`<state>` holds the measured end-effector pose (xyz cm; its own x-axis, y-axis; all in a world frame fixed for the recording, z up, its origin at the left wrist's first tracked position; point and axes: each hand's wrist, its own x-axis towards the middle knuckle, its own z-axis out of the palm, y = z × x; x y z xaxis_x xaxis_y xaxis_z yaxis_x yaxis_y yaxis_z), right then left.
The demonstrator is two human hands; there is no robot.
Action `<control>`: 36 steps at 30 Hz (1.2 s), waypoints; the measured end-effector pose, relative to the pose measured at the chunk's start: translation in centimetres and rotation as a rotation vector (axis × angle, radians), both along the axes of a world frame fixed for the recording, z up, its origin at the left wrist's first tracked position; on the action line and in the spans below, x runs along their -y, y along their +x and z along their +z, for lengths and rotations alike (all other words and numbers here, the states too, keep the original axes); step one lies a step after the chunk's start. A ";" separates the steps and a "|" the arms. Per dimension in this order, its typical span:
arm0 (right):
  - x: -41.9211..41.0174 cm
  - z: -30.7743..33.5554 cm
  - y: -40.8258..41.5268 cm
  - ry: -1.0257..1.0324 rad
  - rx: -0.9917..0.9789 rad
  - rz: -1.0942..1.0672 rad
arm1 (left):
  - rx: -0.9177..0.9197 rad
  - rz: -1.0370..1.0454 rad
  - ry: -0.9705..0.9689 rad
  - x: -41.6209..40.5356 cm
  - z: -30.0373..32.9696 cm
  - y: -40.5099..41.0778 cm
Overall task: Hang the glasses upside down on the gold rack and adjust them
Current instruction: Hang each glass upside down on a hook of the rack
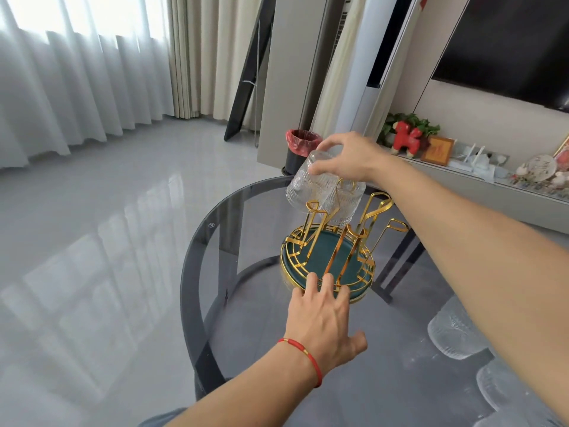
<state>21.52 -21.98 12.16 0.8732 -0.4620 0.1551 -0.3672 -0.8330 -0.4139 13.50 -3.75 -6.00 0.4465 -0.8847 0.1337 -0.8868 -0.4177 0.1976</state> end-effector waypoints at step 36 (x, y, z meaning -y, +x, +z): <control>-3.9 -9.7 -30.7 -0.093 0.460 -0.327 | -0.712 -0.177 -0.341 2.3 2.3 -4.3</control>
<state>-9.19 -18.09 2.46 0.5201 -0.6632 0.5382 -0.4118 -0.7468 -0.5222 9.21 -6.01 -3.67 0.3833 -0.9121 0.1456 -0.5474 -0.0973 0.8312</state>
